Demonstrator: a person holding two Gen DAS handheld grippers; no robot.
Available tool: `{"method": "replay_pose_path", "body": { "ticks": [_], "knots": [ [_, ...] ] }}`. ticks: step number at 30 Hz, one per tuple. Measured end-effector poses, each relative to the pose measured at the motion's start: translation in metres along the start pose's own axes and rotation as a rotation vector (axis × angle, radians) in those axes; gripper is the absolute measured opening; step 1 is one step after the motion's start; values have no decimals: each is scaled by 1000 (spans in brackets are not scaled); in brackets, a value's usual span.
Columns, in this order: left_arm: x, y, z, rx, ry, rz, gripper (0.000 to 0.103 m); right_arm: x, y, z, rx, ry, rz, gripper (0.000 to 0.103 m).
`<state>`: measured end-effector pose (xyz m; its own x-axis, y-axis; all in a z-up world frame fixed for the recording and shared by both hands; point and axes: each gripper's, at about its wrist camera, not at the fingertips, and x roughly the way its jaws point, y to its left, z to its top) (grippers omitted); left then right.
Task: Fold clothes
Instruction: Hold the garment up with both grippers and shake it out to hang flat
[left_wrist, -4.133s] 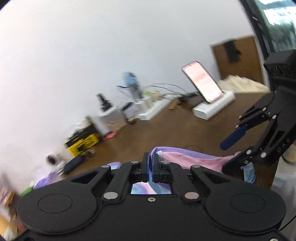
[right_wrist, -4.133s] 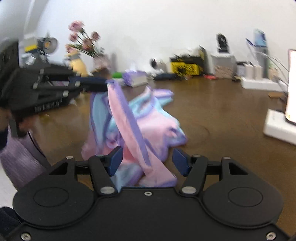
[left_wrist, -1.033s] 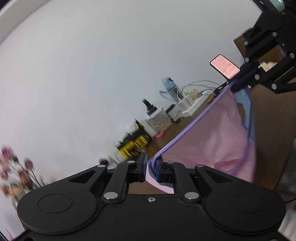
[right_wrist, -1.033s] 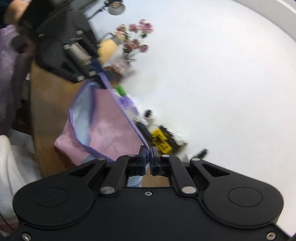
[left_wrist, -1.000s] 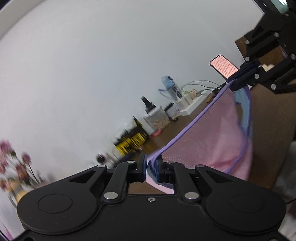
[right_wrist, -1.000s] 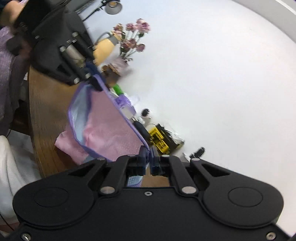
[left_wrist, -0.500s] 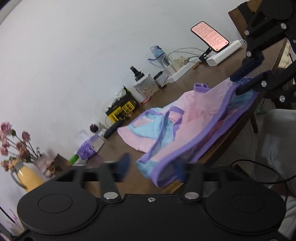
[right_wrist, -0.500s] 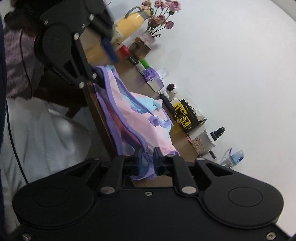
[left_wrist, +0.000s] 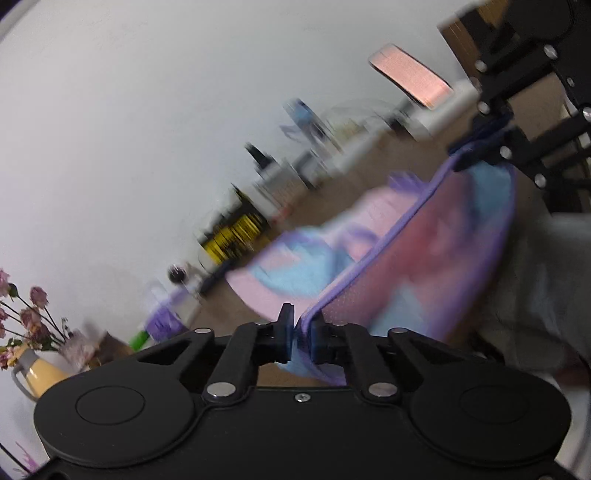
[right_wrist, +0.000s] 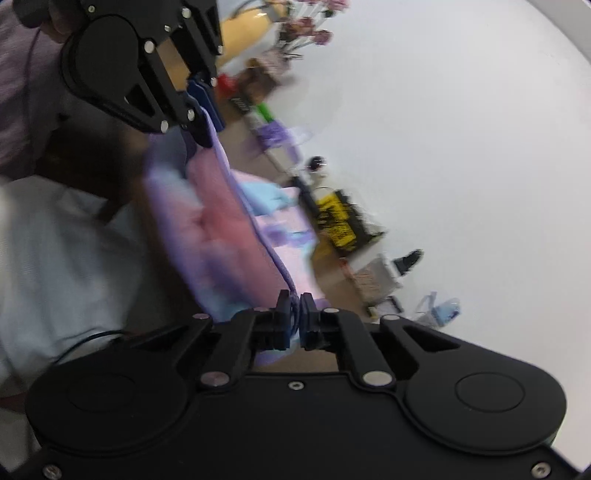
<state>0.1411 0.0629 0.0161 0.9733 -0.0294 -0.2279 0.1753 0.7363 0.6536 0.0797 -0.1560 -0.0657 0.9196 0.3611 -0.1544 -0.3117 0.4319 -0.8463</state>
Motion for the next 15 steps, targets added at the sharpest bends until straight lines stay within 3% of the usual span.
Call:
{"method": "replay_pose_path", "body": {
  "ticks": [4, 10, 15],
  "knots": [
    [37, 87, 69, -66, -108, 35, 8, 35, -64, 24, -3, -70, -114, 6],
    [79, 210, 175, -247, -131, 39, 8, 102, -202, 85, 4, -153, -229, 6],
    [73, 265, 232, -216, -186, 136, 10, 114, -274, 136, -61, -181, -295, 6]
  ]
}}
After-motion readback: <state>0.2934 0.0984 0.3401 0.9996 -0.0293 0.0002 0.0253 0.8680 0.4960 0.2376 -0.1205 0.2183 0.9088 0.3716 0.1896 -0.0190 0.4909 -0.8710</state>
